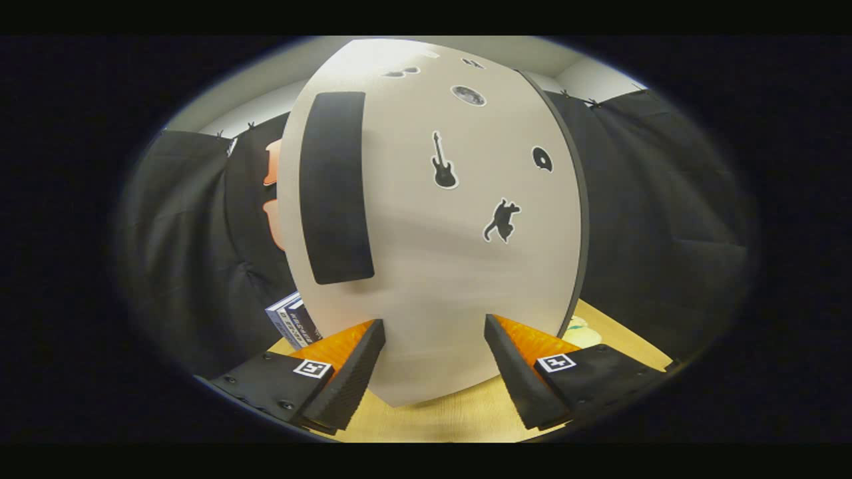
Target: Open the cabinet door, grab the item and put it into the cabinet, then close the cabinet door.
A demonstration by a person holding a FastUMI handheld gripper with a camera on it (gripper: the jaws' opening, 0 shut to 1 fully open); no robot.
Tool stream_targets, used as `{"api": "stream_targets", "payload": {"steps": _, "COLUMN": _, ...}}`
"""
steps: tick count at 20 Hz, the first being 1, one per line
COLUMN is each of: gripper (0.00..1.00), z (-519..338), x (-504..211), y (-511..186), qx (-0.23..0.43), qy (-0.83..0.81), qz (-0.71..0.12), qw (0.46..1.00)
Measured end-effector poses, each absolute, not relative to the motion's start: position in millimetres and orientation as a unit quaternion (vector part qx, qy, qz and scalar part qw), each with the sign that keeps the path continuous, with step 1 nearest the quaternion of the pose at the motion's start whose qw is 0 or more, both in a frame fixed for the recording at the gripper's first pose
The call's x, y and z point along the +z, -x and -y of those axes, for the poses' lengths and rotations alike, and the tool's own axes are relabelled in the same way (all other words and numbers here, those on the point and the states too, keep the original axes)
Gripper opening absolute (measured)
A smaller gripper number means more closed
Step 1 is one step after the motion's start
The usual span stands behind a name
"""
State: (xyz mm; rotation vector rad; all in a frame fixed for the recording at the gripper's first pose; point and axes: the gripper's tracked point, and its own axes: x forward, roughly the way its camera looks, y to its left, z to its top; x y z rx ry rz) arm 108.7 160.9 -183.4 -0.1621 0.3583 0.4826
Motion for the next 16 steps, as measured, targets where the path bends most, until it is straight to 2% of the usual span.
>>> {"api": "stream_targets", "payload": {"steps": 16, "gripper": 0.97, "z": -191, "x": -205, "y": -148, "qx": 0.192, "qy": 0.077, "qz": -0.183, "qw": 0.961}}
